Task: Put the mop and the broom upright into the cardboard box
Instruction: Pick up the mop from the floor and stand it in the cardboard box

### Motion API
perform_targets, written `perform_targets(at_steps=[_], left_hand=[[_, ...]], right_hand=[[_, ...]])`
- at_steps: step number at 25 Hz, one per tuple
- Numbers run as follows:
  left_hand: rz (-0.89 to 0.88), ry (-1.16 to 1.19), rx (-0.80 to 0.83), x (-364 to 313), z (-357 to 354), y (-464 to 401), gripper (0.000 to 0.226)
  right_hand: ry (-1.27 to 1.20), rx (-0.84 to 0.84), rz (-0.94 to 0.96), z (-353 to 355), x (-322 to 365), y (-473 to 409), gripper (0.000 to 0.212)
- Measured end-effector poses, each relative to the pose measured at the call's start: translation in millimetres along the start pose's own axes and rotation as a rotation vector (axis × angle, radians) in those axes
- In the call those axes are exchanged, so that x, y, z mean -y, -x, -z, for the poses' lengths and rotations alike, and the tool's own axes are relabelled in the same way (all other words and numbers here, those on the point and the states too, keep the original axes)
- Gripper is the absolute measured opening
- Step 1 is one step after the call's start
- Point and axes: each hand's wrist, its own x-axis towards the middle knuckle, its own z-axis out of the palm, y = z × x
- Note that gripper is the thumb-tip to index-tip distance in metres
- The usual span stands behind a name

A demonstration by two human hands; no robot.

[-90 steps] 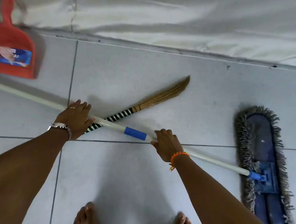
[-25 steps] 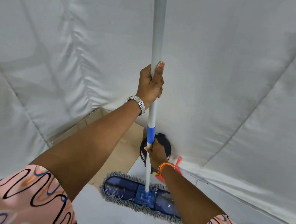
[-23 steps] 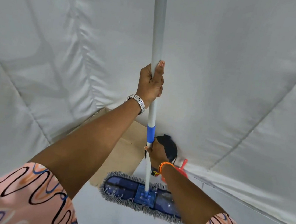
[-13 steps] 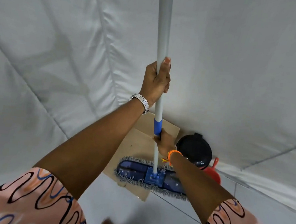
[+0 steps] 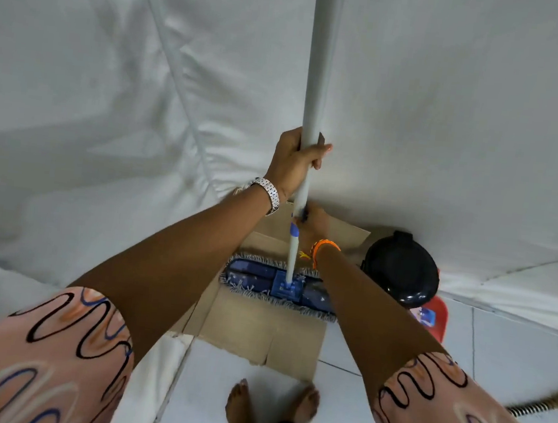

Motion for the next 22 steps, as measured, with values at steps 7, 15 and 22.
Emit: perform_targets(at_steps=[7,15,22], left_hand=[[0.099,0.027,0.103,45.6,30.7,-50.3,0.025],[0.134,-0.085,0.214,51.3,30.8,-114.3,0.028],[-0.085,-0.223,0.207,39.7,-6.1,-187.4,0.006]], right_hand=[[0.100,-0.013,0.017,-24.5,-3.7,-64.0,0.004],[0.038,-0.087,0.023,-26.4,-6.4,-123.1,0.007],[-0.128,-0.183,-0.069,-15.8,-29.2,-185.3,0.009]])
